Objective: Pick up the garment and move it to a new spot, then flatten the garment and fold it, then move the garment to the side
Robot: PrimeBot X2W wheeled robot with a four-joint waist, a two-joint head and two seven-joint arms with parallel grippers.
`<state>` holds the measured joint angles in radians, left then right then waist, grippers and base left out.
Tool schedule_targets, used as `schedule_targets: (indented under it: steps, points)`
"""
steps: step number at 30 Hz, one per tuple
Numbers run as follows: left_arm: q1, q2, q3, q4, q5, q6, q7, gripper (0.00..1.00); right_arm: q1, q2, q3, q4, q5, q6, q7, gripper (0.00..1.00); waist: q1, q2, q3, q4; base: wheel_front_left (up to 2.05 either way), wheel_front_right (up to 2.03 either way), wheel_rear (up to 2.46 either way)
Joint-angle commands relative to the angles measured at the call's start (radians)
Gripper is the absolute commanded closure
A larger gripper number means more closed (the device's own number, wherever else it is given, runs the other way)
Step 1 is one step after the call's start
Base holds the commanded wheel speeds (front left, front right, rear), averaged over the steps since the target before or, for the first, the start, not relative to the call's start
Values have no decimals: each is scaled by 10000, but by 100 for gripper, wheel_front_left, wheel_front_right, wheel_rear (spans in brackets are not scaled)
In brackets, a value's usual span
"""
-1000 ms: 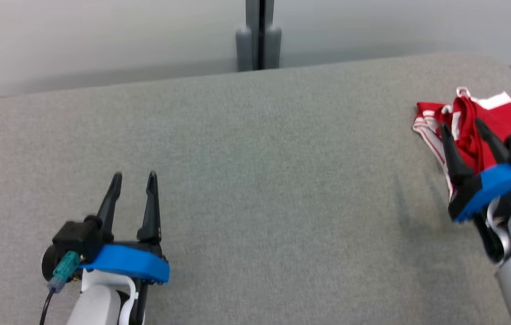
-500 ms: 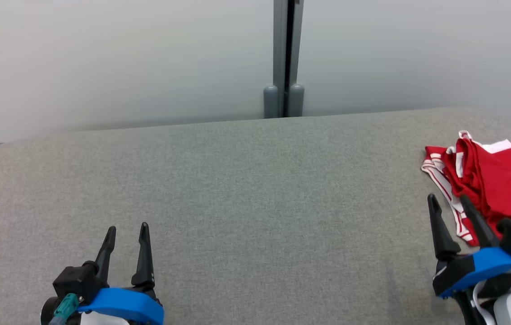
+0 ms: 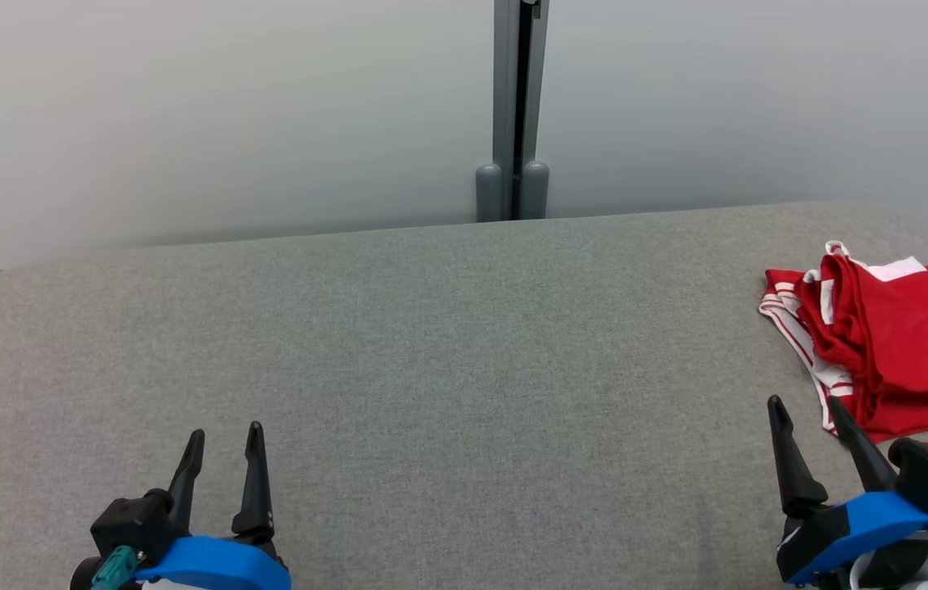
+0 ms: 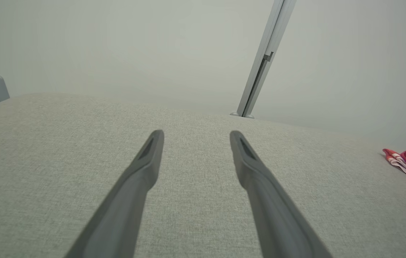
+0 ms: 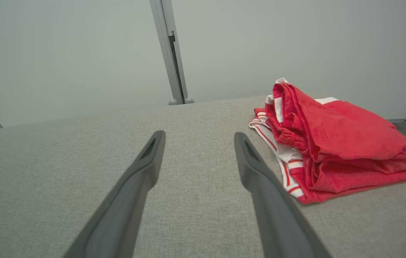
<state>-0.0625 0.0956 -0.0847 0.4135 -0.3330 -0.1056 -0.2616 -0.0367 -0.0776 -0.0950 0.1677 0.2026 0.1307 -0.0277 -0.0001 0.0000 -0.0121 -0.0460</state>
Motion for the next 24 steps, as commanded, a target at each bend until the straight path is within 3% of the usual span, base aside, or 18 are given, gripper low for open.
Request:
schedule_targets:
  steps: [1,24]
  points:
    - [65,42,9,21,28,-30,-38,0,132,20,42,-82,-80,4,-18,0,1,0,9,-21,0,0,0]
    - [-135,1,47,120,330,-106,-39,0,-47,-35,242,98,7,2,-19,0,1,0,89,28,0,0,0]
